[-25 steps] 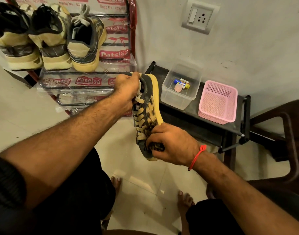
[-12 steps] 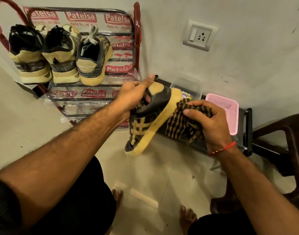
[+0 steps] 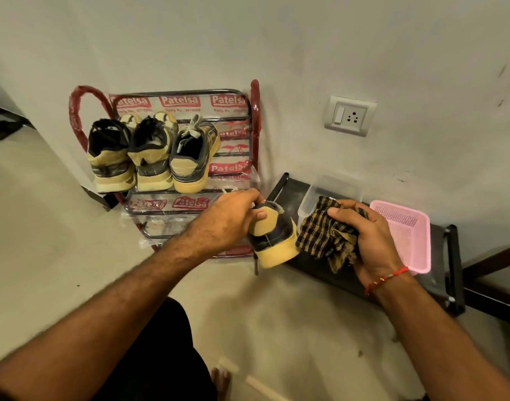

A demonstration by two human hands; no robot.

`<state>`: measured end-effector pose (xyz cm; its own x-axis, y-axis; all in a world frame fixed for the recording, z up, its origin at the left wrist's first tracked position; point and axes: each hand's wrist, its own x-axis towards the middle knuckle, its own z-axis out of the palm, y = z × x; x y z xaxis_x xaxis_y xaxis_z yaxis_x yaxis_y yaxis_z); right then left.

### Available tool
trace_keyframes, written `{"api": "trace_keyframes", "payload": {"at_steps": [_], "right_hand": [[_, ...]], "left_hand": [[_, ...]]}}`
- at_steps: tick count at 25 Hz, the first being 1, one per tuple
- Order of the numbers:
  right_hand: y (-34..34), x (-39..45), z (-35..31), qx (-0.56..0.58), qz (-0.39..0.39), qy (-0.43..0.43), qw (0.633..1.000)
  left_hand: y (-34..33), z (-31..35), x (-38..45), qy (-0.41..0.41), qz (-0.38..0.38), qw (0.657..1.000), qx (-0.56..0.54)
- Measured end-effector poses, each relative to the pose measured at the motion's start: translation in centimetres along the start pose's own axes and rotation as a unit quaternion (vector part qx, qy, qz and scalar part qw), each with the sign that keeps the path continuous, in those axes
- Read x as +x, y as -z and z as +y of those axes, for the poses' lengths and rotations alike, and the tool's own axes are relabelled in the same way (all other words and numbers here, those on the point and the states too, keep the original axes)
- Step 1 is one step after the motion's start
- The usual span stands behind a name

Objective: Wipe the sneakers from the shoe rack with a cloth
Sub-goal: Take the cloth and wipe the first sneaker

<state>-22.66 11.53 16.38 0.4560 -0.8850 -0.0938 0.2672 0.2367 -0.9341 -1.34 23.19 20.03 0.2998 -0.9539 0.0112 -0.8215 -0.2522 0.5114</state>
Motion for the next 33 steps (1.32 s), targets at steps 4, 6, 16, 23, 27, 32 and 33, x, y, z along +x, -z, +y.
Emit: {"api": "trace_keyframes", "payload": {"at_steps": [4,6,16,23,27,32,33], "right_hand": [[-0.9,0.2,0.5,-0.008,-0.004,-0.011,1.0],[-1.3,0.2,0.6,-0.003,0.003,-0.015,1.0],[-2.1,-0.3,0.8,-0.019,0.005,0.006,1.0],[-3.5,0.3,1.4,-0.023,-0.016,0.011,1.0],[-3.7,1.6,1.9,0.002,-0.005,0.018,1.0],[-3.6,3.2,3.0,0.03,0.019,0.023,0.999],[-3.6,3.4,3.1,0.043,0.026,0.021,0.999]], "left_hand": [[2.9,-0.2,-1.6,0.049,0.017,0.997,-0.064],[3.7,-0.6,-2.3,0.088,0.043,0.986,-0.138],[4.4,-3.9,-4.7,-0.027,0.309,0.951,-0.008],[3.5,-5.2,2.9,-0.01,0.363,0.932,0.005],[1.7,-6.5,8.4,0.023,0.331,0.942,0.043],[-2.0,-7.8,12.9,0.076,0.229,0.966,0.095],[-2.3,-7.9,13.3,0.081,0.231,0.963,0.11]]}}
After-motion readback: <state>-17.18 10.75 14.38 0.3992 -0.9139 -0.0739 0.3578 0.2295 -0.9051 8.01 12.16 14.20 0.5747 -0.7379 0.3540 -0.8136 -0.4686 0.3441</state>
